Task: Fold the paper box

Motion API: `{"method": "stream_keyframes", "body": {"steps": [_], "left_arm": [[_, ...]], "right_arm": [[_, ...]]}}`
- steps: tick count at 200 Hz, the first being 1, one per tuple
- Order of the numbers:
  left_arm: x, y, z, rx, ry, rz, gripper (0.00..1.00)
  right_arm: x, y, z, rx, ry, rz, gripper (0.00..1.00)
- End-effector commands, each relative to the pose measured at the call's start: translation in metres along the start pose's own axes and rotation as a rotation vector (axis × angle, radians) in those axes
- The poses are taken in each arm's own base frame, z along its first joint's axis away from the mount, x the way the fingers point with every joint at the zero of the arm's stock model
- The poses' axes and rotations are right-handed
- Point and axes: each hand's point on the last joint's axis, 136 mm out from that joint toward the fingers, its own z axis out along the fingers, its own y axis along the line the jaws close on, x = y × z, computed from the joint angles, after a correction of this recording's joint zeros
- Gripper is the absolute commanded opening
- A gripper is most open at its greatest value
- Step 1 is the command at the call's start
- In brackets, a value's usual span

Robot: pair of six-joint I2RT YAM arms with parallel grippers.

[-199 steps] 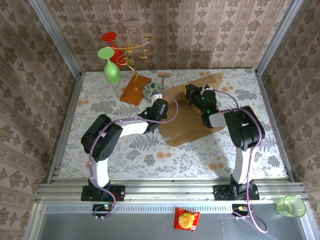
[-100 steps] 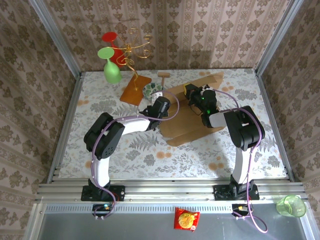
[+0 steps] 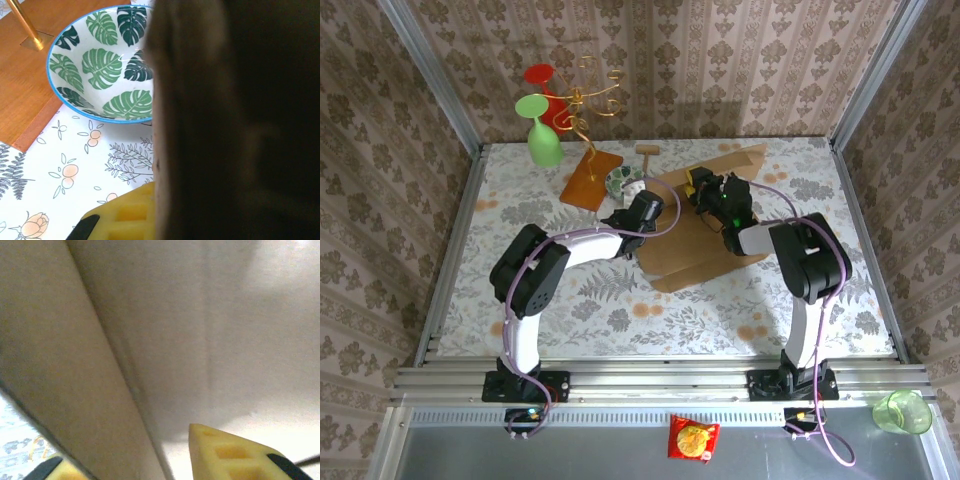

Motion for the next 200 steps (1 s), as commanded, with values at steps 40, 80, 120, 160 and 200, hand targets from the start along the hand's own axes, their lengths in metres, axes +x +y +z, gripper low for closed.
{"method": "stream_keyframes", "body": {"steps": [40, 80, 120, 160, 200], "left_arm": [[0.002, 0.05, -0.03, -0.053, 0.02, 0.149, 0.0], [-0.003, 0.071, -0.04, -0.02, 0.005, 0.187, 0.0], [0.004, 0.082, -0.049, 0.037, 0.012, 0.208, 0.0], [0.012, 0.091, -0.055, 0.059, 0.021, 0.199, 0.0], [0.01, 0.09, -0.055, 0.072, 0.02, 0.195, 0.0]], "right_arm": [[-0.01, 0.035, -0.056, 0.13, -0.059, -0.07, 0.73], [-0.023, 0.052, -0.09, 0.173, -0.094, -0.133, 0.71], [-0.041, 0.064, -0.096, 0.228, -0.086, -0.216, 0.57], [-0.045, 0.067, -0.081, 0.34, -0.023, -0.366, 0.53], [-0.042, 0.047, -0.055, 0.414, 0.08, -0.382, 0.56]]}}
